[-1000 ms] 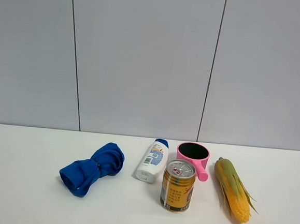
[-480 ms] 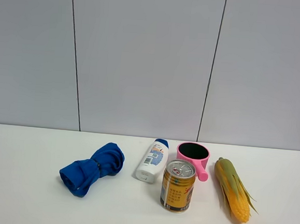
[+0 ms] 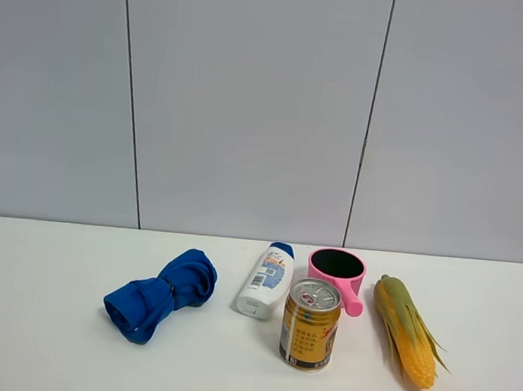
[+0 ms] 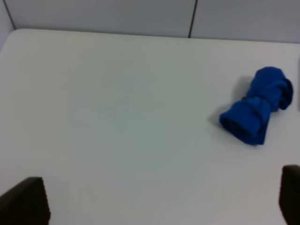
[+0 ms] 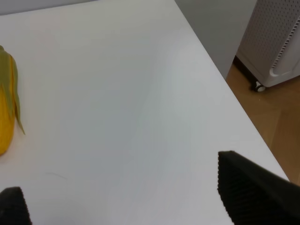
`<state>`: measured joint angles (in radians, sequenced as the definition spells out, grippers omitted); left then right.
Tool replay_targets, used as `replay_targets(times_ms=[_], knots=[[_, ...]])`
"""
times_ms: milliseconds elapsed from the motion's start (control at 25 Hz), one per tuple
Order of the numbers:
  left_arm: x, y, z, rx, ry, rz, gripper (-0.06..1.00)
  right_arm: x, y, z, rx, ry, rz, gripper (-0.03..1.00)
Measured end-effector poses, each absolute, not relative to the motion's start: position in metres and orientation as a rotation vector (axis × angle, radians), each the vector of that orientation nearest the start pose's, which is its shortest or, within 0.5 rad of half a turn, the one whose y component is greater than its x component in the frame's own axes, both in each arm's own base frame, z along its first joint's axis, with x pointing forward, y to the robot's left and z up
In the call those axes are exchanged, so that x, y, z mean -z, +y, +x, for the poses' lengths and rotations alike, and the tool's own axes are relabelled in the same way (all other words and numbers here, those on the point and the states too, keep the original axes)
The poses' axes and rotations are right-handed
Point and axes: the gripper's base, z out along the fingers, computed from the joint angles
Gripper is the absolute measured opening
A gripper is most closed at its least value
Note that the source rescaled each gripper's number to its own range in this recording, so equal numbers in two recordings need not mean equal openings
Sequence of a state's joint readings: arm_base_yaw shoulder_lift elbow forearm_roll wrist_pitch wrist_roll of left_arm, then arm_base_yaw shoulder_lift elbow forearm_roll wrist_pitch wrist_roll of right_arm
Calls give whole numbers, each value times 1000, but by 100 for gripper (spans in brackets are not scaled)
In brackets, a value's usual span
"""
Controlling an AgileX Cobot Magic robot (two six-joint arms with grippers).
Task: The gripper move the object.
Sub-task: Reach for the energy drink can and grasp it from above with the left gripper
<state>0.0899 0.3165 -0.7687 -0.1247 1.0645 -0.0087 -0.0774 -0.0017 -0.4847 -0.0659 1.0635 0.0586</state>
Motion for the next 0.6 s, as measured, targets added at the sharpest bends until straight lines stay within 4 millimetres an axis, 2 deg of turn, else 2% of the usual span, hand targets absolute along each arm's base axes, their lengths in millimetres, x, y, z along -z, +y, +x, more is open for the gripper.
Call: replay_targets(times_ms=[80,200,440,600], knots=[[-367,-8,48,124,2132,-84,100,-273,-5,-4,91,2055,143,100],[-382,-9,81,179,2202,-58,100,-273,-5,-4,91,2055,143,100],[-380,-13,141,277,2335,22,100,-273,-5,-4,91,2055,143,100],[-379,-28,175,312,2337,130,100,-273,-5,-4,91,2055,143,100]])
